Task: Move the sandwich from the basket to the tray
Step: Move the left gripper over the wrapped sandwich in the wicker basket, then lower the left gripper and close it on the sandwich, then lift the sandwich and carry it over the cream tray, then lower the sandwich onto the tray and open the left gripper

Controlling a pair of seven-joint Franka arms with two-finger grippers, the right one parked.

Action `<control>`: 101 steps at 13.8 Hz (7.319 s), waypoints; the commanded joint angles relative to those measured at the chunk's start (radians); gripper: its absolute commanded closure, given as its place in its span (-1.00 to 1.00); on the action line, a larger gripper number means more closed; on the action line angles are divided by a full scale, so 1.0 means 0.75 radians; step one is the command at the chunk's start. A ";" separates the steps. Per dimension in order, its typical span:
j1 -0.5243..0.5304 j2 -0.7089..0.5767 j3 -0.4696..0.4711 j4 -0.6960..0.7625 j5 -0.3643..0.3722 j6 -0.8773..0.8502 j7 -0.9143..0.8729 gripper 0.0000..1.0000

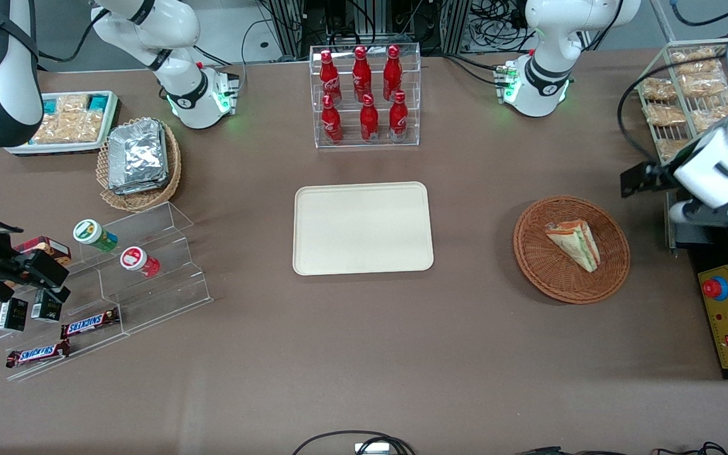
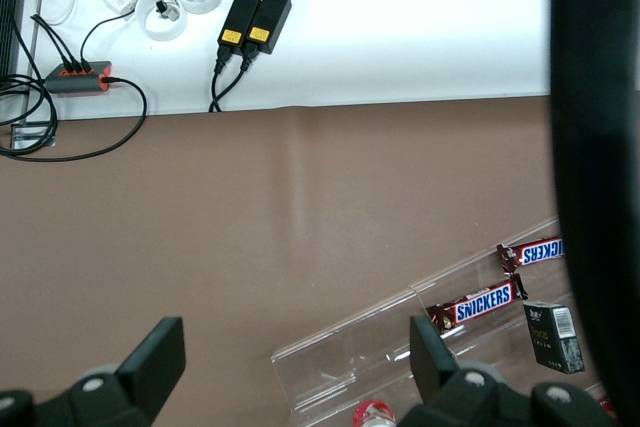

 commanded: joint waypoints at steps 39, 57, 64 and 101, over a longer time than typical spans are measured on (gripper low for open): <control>0.065 0.131 0.007 -1.054 0.047 1.413 -1.035 1.00; 0.028 -0.066 -0.568 -0.465 0.037 0.506 -1.031 1.00; 0.024 0.044 -0.826 -0.420 0.027 0.637 -1.031 1.00; -0.236 0.599 -0.848 -0.132 0.634 0.603 -1.665 -0.98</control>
